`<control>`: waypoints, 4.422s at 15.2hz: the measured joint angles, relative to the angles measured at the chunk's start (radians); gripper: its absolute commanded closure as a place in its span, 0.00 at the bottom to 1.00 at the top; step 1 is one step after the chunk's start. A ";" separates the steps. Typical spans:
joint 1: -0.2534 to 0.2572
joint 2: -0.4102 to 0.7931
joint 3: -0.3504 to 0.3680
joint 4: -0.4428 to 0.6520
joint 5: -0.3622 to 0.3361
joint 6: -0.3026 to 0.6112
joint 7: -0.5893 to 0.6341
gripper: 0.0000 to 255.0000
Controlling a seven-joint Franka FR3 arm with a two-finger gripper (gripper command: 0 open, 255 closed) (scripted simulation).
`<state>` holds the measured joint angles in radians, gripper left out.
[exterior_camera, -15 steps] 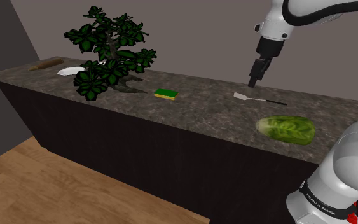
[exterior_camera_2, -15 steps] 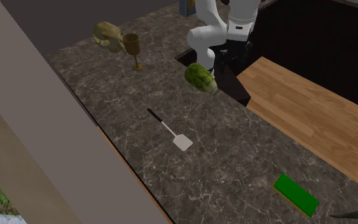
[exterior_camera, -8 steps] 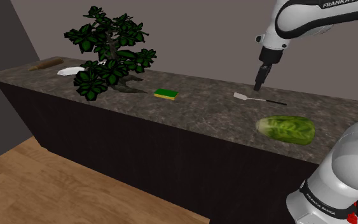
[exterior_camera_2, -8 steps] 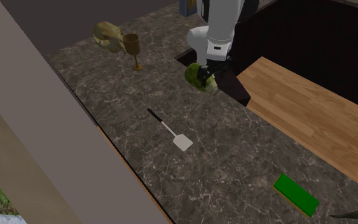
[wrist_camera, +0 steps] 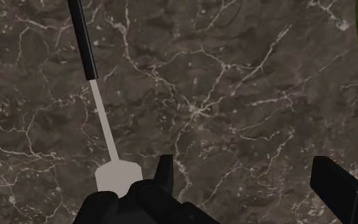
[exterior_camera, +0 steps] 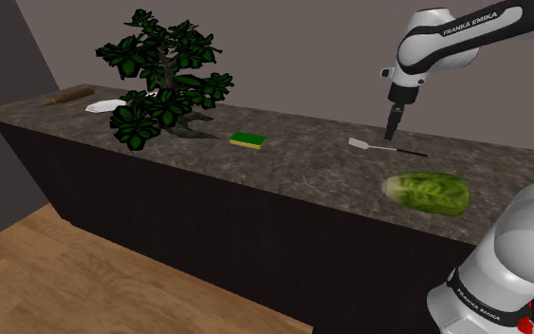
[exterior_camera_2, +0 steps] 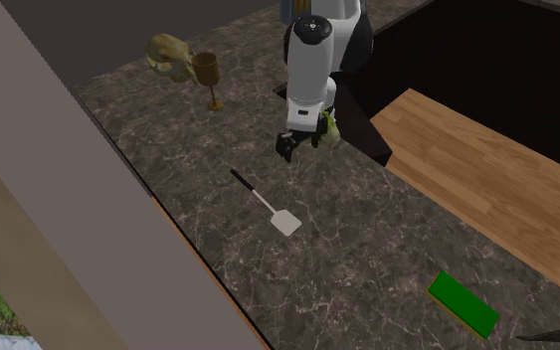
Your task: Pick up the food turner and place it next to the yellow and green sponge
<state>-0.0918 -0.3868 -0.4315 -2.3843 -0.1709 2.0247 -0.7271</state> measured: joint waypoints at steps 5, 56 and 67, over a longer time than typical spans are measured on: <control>0.004 0.175 -0.090 0.096 0.028 0.059 -0.163 0.00; -0.017 0.414 -0.167 0.348 0.120 0.007 -0.400 1.00; 0.074 0.602 -0.067 0.577 0.222 -0.066 -0.245 1.00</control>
<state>-0.0175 0.2152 -0.4986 -1.8078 0.0512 1.9587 -0.9724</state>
